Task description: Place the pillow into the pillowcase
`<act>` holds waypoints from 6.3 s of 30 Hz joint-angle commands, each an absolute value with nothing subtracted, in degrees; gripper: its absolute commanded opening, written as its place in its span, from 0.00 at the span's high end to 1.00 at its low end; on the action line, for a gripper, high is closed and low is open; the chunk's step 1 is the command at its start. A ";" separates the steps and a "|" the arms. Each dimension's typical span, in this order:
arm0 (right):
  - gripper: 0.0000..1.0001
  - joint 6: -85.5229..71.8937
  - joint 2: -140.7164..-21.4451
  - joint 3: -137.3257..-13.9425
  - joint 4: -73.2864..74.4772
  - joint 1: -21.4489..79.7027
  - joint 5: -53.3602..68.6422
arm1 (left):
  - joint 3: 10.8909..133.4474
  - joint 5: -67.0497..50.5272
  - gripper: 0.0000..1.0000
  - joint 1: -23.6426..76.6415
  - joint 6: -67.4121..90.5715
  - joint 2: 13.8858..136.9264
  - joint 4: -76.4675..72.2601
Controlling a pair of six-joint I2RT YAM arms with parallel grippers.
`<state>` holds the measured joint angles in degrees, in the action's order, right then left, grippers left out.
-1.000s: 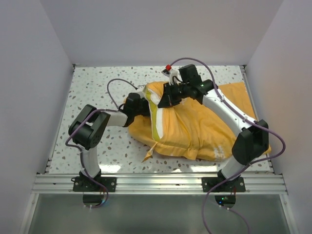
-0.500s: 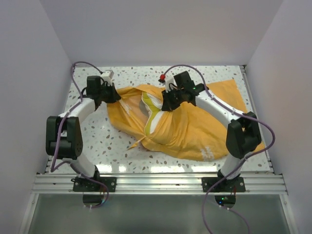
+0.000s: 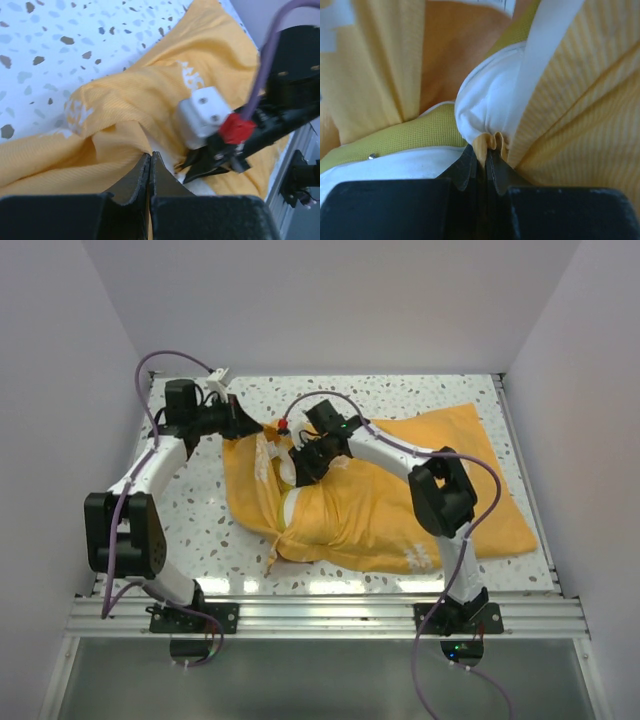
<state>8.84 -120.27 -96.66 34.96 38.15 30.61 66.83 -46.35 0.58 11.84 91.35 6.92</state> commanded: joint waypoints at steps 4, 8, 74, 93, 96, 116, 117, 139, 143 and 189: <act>1.00 6.08 -128.22 -108.06 37.81 36.04 23.25 | 68.04 -57.48 1.00 3.50 12.31 82.10 6.83; 1.00 5.62 -126.75 -116.27 36.82 33.31 19.77 | 56.10 -56.26 1.00 8.07 10.81 76.30 9.49; 0.38 -5.53 -114.61 -95.98 44.04 37.26 31.03 | 60.99 -21.36 0.53 13.54 7.38 104.14 8.69; 1.00 -22.94 -126.56 -93.24 23.99 33.57 26.90 | 73.26 -72.05 1.00 10.45 -54.65 101.05 75.47; 1.00 -22.07 -128.14 -94.66 23.73 33.49 24.79 | 77.50 -77.60 1.00 12.30 -54.23 102.12 75.41; 1.00 -21.88 -131.13 -99.13 22.67 31.91 12.42 | 84.13 -77.78 1.00 12.39 -49.31 94.84 75.06; 1.00 -21.80 -131.48 -100.10 23.20 31.56 11.52 | 82.72 -78.39 1.00 12.48 -49.13 94.05 74.88; 0.70 -19.87 -108.46 -91.23 28.63 30.23 37.00 | 72.86 -68.90 1.00 9.93 -8.35 100.72 27.33; 0.37 -23.70 -108.54 -91.49 27.69 30.23 35.25 | 72.60 -74.79 1.00 9.23 -10.80 101.96 30.31; 1.00 -25.14 -99.49 -84.11 16.52 33.66 54.07 | 50.90 -63.19 0.49 9.42 23.27 96.53 -16.15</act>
<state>-25.61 -99.18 -84.47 18.74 33.69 55.53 52.42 -63.86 14.22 26.00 101.84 -14.48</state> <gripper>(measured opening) 0.011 0.476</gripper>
